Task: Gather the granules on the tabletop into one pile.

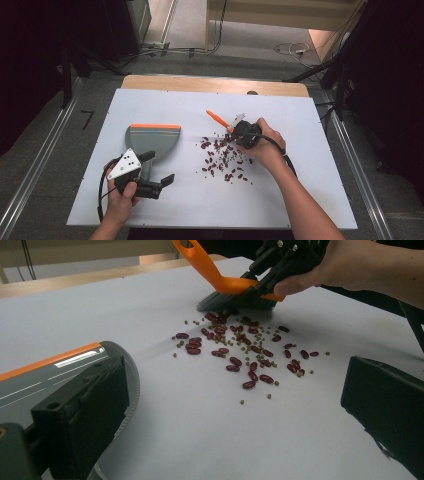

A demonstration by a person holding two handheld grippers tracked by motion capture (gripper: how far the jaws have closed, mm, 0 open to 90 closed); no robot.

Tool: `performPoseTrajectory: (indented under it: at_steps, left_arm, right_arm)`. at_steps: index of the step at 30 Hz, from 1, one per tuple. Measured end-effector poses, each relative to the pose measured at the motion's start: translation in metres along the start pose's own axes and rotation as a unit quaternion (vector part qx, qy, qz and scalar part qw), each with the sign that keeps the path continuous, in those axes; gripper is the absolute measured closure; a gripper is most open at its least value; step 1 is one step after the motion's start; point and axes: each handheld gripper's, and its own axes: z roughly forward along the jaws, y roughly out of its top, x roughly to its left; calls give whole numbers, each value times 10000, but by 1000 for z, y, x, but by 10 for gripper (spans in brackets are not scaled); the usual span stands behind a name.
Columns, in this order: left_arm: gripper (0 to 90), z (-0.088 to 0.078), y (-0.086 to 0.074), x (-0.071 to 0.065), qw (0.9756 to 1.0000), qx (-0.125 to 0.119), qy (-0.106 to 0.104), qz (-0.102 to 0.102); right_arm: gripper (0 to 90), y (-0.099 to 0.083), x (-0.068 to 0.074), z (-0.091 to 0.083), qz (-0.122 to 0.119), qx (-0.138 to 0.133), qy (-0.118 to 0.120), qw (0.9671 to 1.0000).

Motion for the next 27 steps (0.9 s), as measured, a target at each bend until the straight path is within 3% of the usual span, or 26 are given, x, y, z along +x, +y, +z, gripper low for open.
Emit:
performPoseTrajectory:
  at_steps: [16,19,22,23,27]
  left_arm:
    - [0,0,0,1,10000,12,9,-43]
    - [0,0,0,0,10000,4,21,-47]
    - [0,-1,0,1,10000,-29,27,-60]
    - [0,-1,0,1,10000,-32,29,-63]
    - [0,0,0,1,10000,-20,9,-63]
  right_arm:
    - [673,-10,23,-20,-527,-51,541,9971]
    - [679,-10,19,-25,-602,-108,473,9970]
    - [686,-4,9,-35,-397,-452,396,9974]
    - [686,-4,9,-35,-397,-452,396,9974]
    - [686,15,5,-34,-543,-623,141,9965]
